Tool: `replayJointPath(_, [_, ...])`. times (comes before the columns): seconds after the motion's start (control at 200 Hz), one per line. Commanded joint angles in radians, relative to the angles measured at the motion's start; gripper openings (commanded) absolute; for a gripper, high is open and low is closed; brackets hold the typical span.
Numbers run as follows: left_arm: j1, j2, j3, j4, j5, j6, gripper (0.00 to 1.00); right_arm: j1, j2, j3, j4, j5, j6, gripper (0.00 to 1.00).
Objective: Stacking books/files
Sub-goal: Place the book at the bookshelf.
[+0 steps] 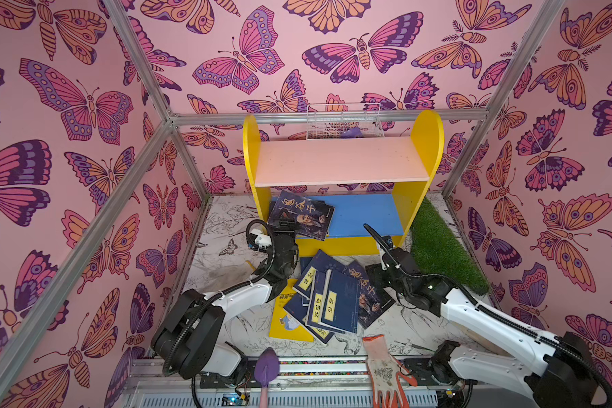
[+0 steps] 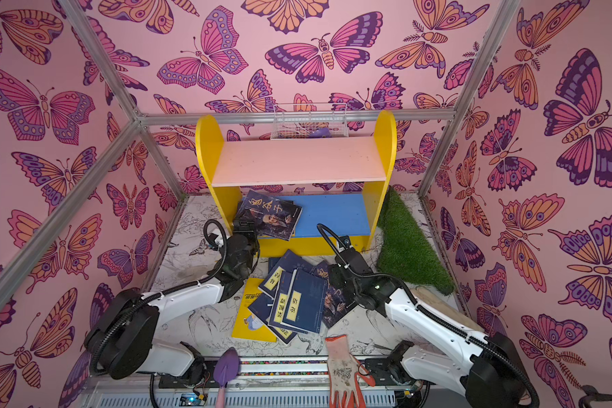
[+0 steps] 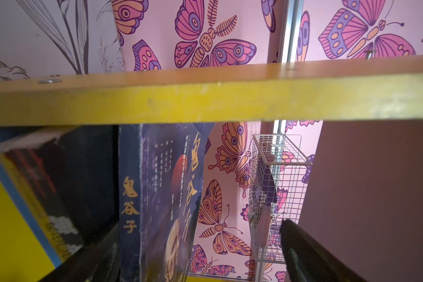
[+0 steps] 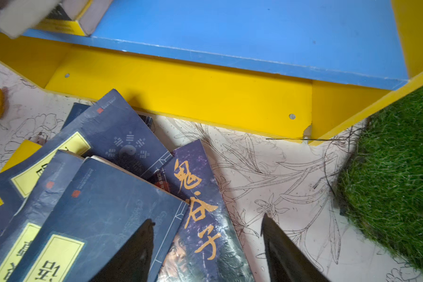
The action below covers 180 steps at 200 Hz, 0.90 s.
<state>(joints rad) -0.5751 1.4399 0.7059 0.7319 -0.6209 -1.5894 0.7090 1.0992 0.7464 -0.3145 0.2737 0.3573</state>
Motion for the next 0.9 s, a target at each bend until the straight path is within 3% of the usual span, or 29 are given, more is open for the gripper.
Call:
replayJointPath(0.0, [0.003, -0.052, 0.017, -0.148, -0.016, -0.031, 0.99, 0.009, 0.038, 0.079, -0.023, -0.082, -0.026, 0.71])
replayJointPath(0.19, [0.004, -0.156, -0.016, -0.284, -0.015, -0.025, 0.99, 0.052, 0.162, 0.205, -0.017, -0.156, -0.101, 0.71])
replayJointPath(0.401, [0.003, -0.379, -0.027, -0.567, -0.011, 0.134, 0.99, 0.060, 0.316, 0.383, -0.006, -0.165, -0.055, 0.72])
replayJointPath(0.446, [0.004, -0.428, -0.022, -0.687, -0.021, 0.135, 0.99, 0.052, 0.347, 0.423, -0.006, -0.147, -0.022, 0.73])
replayJointPath(0.591, [0.004, -0.561, -0.058, -0.937, -0.041, 0.119, 0.99, -0.005, 0.442, 0.531, 0.011, -0.257, 0.094, 0.73])
replayJointPath(0.717, [0.017, -0.669, -0.131, -1.074, -0.025, 0.010, 0.99, -0.049, 0.501, 0.539, 0.111, -0.321, 0.261, 0.72])
replayJointPath(0.897, [0.043, -0.649, -0.113, -1.245, -0.002, 0.066, 0.99, -0.120, 0.541, 0.443, 0.403, -0.458, 0.522, 0.69])
